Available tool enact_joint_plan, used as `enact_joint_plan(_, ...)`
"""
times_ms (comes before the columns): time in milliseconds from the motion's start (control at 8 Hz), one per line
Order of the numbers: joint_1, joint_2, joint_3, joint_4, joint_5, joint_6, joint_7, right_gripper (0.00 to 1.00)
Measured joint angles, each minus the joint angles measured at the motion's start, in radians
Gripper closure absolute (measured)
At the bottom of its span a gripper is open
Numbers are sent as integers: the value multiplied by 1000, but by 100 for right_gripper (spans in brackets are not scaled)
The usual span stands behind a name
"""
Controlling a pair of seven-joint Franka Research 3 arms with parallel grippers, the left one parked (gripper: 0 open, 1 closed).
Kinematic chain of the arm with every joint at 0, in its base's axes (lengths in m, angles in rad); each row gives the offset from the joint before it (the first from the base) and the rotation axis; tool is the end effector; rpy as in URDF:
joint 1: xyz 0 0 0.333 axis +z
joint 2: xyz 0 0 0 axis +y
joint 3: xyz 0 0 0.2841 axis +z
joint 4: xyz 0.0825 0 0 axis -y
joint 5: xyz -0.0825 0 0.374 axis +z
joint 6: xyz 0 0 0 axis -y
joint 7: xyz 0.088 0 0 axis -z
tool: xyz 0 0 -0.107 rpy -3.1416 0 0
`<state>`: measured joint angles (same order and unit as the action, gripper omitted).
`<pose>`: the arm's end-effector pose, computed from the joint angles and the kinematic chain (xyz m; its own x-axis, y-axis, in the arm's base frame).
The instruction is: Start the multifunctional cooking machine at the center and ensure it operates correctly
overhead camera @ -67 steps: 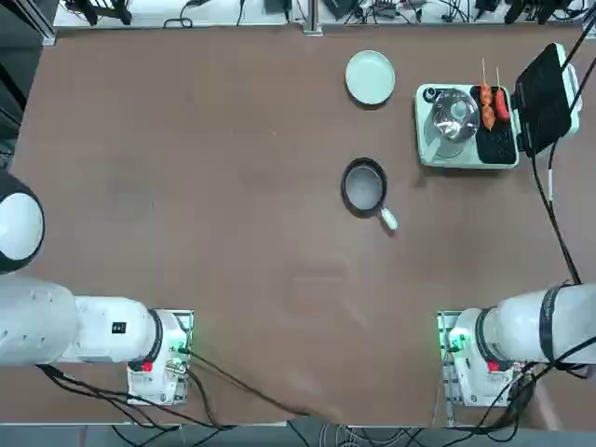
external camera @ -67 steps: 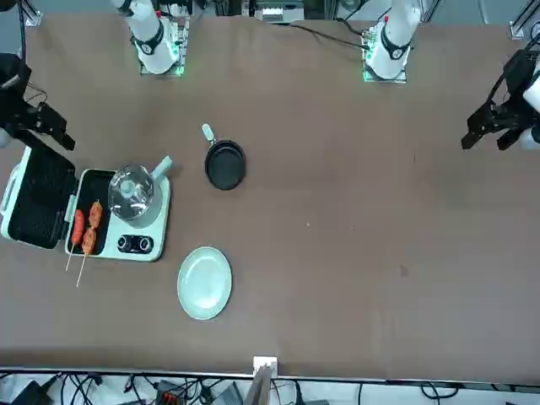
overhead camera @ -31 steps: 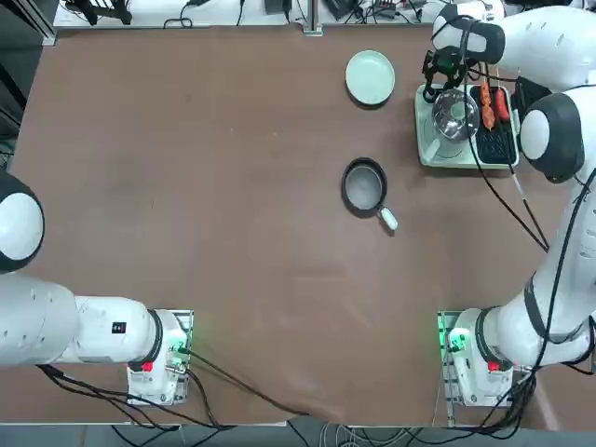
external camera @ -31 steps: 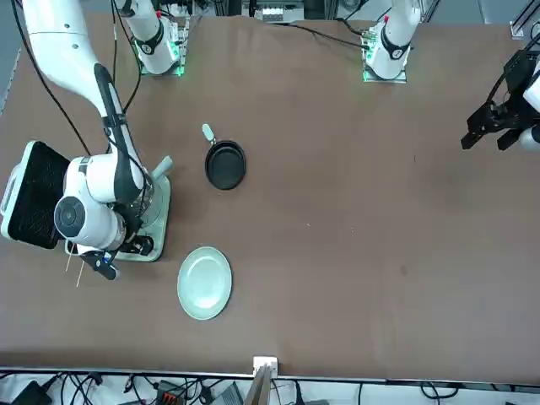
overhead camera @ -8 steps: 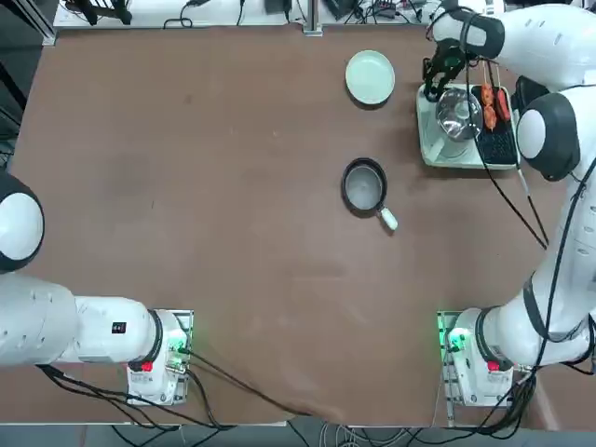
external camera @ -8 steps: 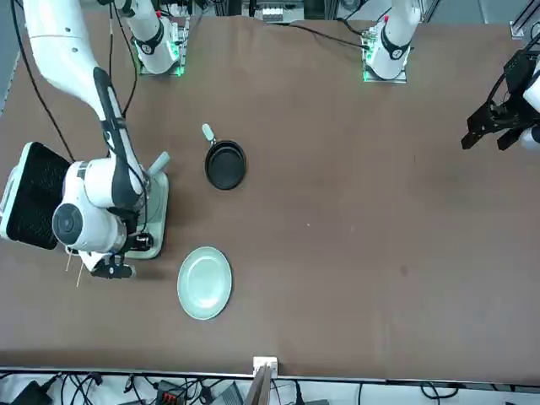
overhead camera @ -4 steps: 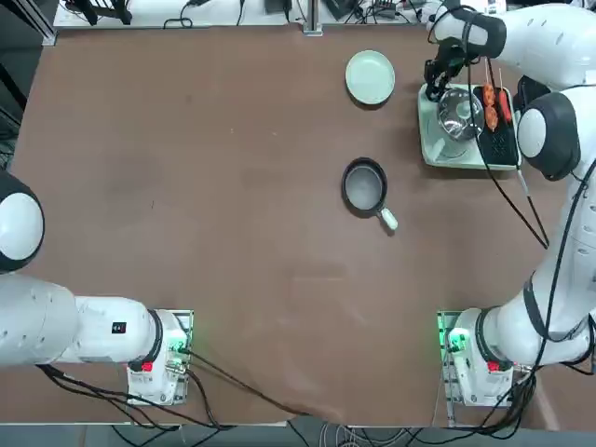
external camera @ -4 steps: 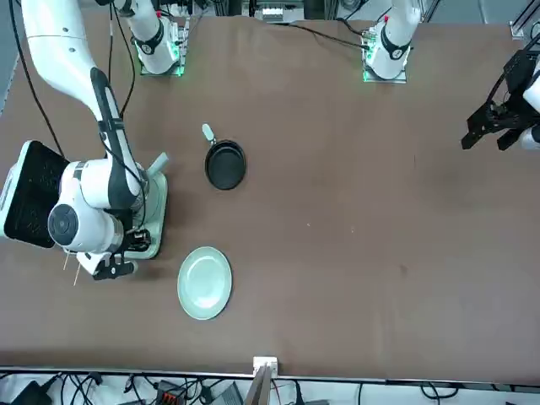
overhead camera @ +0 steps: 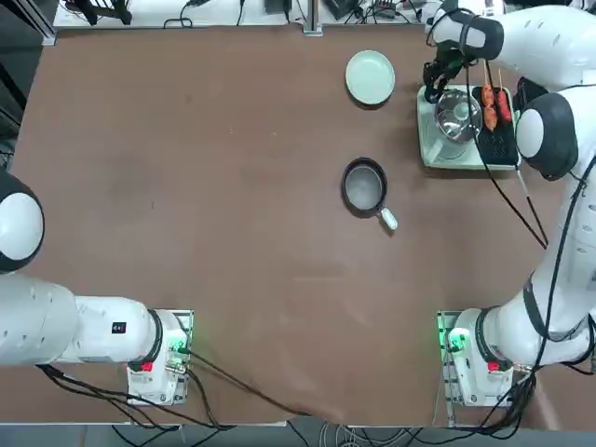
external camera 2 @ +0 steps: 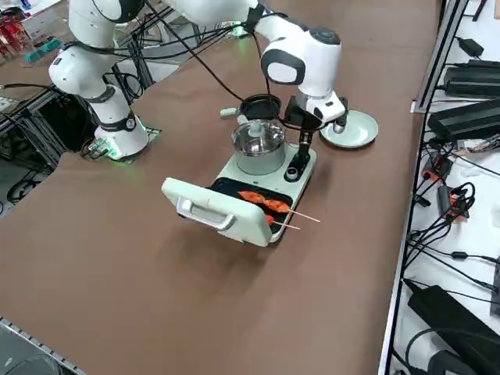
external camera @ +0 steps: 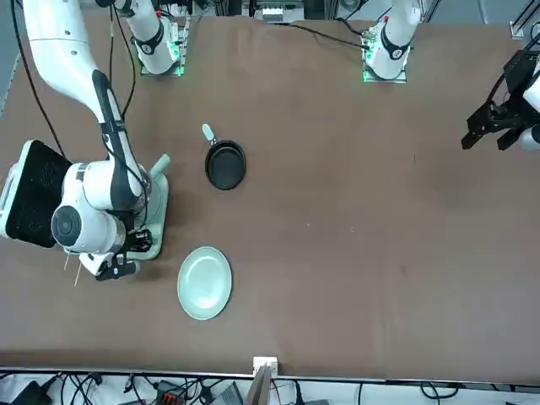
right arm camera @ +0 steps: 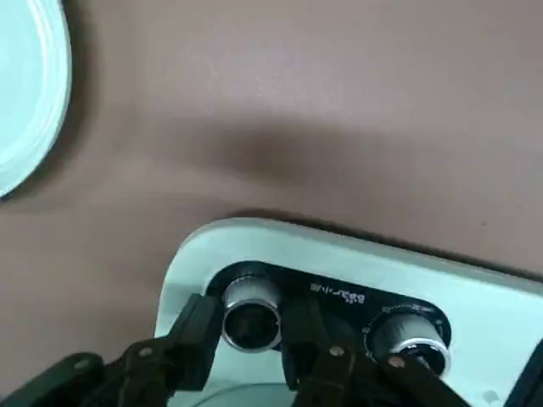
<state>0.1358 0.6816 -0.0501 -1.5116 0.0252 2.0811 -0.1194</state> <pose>0.6676 0.0630 0.2349 0.9737 0.1985 -0.1115 0.1995 -0.9799 -0.0022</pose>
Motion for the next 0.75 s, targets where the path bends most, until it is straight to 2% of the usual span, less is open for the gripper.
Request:
enact_joint_plan(375,6,0,14,2,-70,1,-28,57)
enact_joint_plan(750,9,-1,14,2,-78,1,-99,57)
